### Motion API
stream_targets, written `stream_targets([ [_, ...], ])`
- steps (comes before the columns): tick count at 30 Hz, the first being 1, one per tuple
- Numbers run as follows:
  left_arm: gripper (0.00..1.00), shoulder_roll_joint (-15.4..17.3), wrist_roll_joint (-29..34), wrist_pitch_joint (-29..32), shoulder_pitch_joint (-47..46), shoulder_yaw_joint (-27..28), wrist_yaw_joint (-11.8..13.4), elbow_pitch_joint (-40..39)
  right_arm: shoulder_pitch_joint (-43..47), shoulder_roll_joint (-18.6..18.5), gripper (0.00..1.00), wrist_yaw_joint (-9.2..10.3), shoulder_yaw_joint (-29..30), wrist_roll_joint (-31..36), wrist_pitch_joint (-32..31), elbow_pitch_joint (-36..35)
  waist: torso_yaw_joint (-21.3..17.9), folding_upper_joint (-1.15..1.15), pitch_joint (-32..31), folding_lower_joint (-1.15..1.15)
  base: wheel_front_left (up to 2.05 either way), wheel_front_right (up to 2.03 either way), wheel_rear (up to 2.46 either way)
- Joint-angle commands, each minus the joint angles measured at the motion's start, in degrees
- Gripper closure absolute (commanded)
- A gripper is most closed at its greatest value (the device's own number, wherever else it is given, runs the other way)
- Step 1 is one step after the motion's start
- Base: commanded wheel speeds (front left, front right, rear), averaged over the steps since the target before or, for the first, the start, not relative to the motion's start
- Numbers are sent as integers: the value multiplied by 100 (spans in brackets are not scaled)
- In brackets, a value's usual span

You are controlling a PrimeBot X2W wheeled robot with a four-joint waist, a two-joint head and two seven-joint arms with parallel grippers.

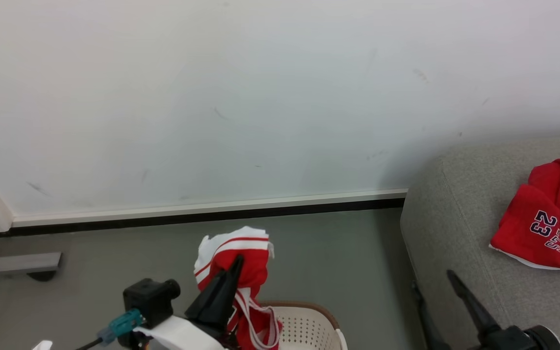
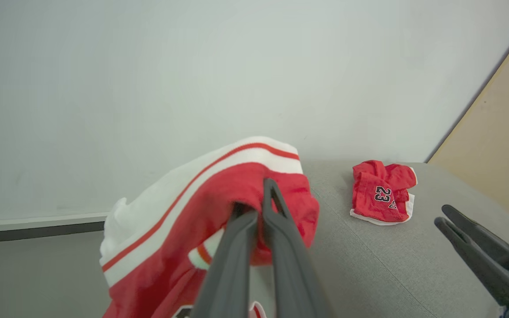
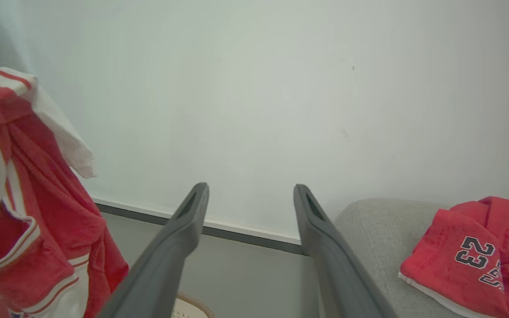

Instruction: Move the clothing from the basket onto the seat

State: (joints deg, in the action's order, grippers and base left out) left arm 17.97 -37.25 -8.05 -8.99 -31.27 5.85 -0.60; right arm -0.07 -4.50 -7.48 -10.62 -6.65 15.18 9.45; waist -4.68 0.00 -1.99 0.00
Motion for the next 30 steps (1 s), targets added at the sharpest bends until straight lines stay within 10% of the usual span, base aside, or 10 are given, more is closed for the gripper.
stream_targets([
  [1,100,46,32,24,-80,2,-7,-73,-84,-60,0,-2,-67,-42,-7,-12,-5,0,1,0,0,0,0],
  [19,100,-252,333,441,-670,-587,-96,-904,-1172,-323,0,-2,-2589,-881,-7,98,-17,0,24,0,0,0,0],
  [30,100,-497,390,576,-803,-967,-170,-969,-1461,-259,0,-2,-2664,-958,-7,264,-62,0,31,0,0,0,0],
])
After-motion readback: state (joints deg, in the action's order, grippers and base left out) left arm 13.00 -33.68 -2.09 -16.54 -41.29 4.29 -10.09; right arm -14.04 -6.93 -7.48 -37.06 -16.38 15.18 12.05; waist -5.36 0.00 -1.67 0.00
